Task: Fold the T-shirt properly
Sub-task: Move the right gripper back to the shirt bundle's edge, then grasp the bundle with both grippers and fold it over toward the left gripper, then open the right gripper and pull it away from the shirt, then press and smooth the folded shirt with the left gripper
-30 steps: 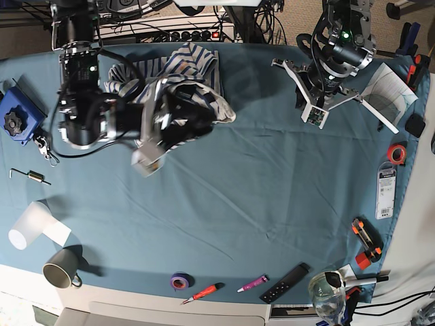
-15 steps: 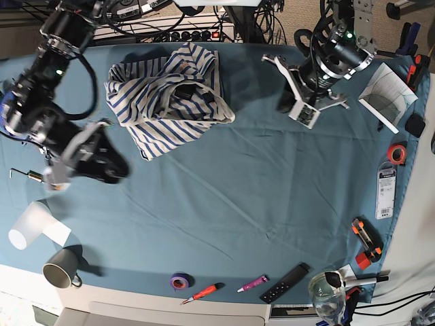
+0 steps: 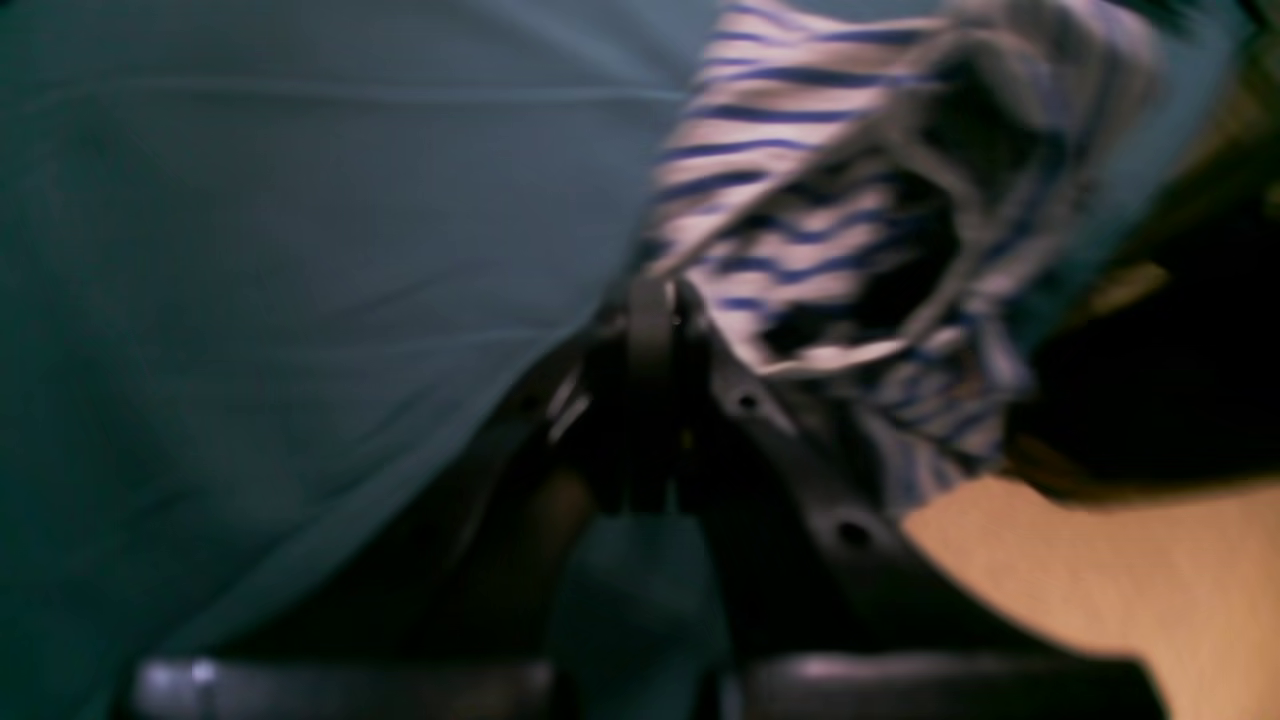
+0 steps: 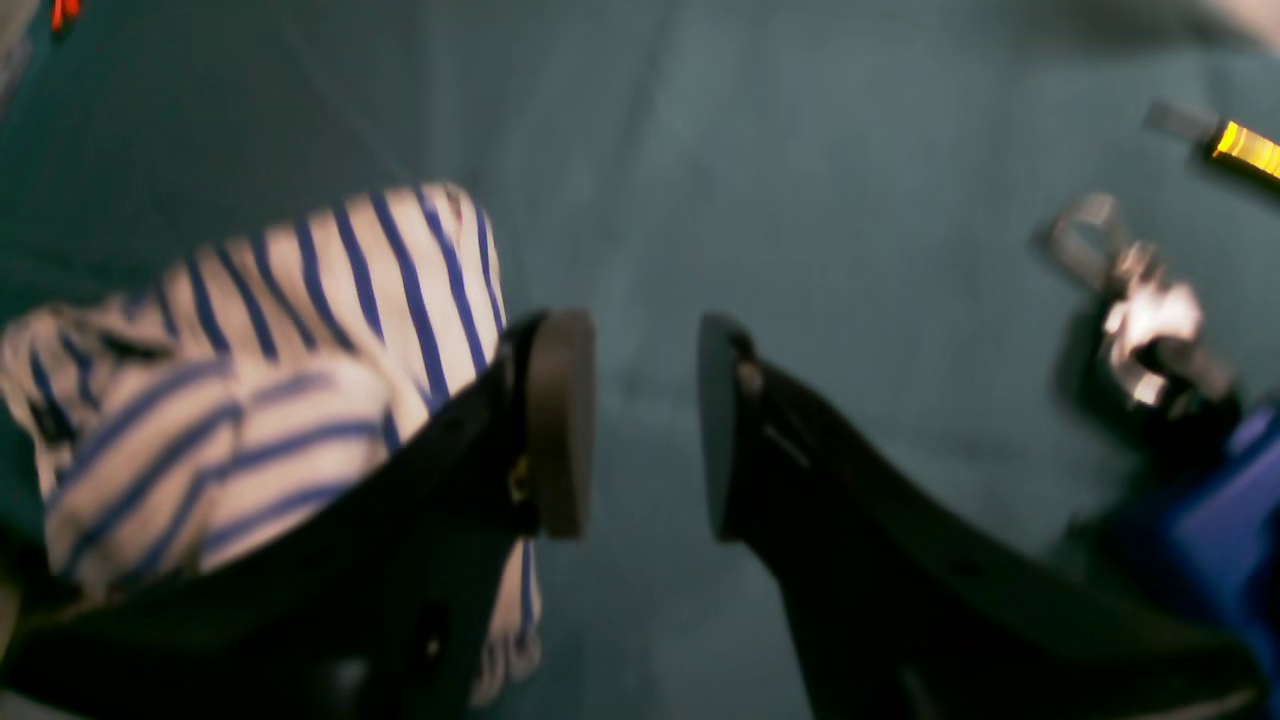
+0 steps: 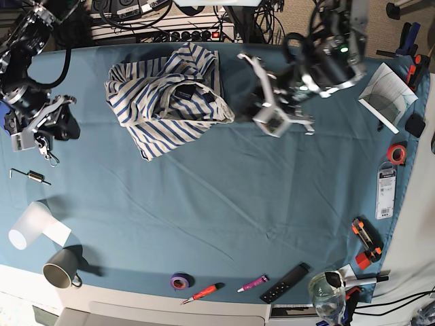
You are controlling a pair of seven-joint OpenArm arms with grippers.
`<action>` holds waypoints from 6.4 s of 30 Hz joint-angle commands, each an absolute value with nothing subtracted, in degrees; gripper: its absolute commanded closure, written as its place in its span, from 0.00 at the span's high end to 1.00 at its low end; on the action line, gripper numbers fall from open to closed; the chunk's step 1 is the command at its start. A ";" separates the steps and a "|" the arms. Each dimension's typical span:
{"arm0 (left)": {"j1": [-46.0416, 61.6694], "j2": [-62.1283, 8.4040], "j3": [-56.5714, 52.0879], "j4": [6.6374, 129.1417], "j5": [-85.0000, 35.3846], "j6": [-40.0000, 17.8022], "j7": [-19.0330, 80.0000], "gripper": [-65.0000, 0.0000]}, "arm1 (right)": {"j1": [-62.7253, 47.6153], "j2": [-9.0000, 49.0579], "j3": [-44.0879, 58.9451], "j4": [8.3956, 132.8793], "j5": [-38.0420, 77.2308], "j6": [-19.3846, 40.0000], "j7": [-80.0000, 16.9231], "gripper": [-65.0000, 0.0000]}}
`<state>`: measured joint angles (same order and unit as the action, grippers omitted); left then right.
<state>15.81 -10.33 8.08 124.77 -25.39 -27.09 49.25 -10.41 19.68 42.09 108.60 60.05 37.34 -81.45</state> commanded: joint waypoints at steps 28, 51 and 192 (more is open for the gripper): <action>13.54 -10.35 15.46 124.31 -17.98 -23.42 50.57 0.00 | -3.44 18.06 13.98 103.55 34.85 28.01 -67.02 0.00; 13.82 -10.33 15.49 124.31 -19.73 -25.39 51.05 0.00 | -6.63 17.96 12.16 105.93 46.76 31.48 -77.14 0.00; 14.44 -6.72 26.04 106.00 3.18 -18.11 50.24 0.00 | -6.50 18.90 20.60 109.16 51.35 33.58 -69.54 0.00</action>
